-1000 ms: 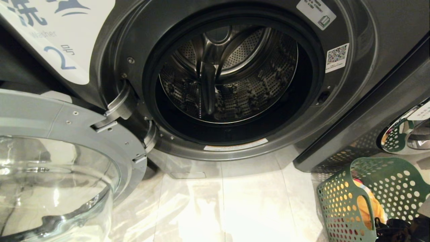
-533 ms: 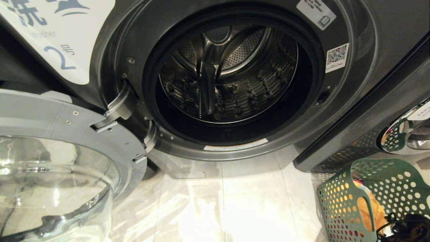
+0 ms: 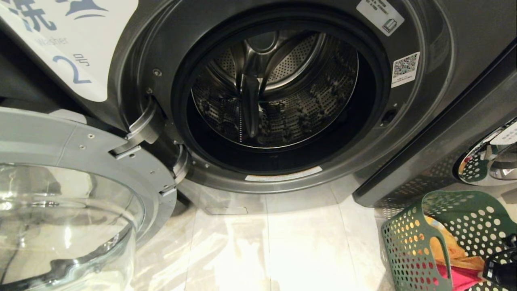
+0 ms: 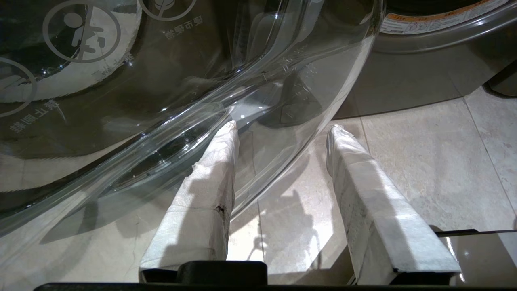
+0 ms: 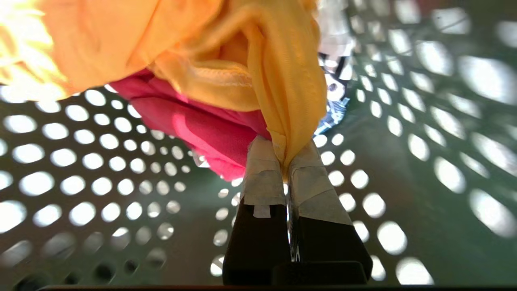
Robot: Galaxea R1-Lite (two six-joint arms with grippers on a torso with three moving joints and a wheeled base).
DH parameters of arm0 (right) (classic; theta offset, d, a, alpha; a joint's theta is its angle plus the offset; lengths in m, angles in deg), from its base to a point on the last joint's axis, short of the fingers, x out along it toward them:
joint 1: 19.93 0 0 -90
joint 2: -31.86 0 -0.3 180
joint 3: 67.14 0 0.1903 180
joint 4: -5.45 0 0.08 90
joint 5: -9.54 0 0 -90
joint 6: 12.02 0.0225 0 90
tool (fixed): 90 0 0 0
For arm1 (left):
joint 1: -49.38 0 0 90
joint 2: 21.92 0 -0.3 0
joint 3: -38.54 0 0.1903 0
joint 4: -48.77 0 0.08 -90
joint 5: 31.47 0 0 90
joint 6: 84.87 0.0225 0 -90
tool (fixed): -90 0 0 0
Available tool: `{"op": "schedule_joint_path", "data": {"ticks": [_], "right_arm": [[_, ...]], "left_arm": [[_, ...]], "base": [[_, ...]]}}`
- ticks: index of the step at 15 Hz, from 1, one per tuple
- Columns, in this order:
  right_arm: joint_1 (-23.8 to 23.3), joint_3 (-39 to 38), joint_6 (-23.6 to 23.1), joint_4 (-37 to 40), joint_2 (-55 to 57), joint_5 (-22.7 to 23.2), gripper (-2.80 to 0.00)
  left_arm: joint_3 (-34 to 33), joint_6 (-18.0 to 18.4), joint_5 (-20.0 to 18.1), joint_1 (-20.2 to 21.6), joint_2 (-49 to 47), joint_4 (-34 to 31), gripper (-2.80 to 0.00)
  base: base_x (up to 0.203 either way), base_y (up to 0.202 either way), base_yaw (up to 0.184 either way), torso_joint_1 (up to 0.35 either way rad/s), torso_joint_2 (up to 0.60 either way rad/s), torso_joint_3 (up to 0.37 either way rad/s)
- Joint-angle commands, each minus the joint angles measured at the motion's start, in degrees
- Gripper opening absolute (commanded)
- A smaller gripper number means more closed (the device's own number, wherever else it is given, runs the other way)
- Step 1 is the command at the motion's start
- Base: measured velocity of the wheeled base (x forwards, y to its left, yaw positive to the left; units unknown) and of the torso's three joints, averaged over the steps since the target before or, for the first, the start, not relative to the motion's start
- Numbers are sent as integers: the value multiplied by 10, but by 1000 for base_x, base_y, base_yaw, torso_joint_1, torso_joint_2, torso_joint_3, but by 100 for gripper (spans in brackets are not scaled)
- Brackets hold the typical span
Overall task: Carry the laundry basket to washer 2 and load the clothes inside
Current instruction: Place the clothes into the washing machine
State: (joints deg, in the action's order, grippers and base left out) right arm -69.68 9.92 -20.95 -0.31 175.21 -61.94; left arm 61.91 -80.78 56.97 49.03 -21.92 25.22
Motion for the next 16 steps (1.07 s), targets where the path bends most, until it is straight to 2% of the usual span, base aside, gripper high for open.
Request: {"op": "schedule_joint_path", "data": {"ticks": [1, 5, 12, 16], "right_arm": [[-9, -25, 0, 2, -66, 6, -280], [-23, -71, 4, 42, -161, 41, -280], [-30, -150, 6, 142, -365, 43, -280], [-26, -195, 2, 171, -530, 42, -280]], "left_arm": [[0, 0, 0, 0, 0, 0, -280], [0, 0, 0, 0, 0, 0, -280], [0, 0, 0, 0, 0, 0, -280], [0, 0, 0, 0, 0, 0, -280]], "base": [[0, 0, 0, 0, 0, 0], [0, 0, 0, 0, 0, 0], [0, 0, 0, 0, 0, 0], [0, 0, 0, 0, 0, 0]]}}
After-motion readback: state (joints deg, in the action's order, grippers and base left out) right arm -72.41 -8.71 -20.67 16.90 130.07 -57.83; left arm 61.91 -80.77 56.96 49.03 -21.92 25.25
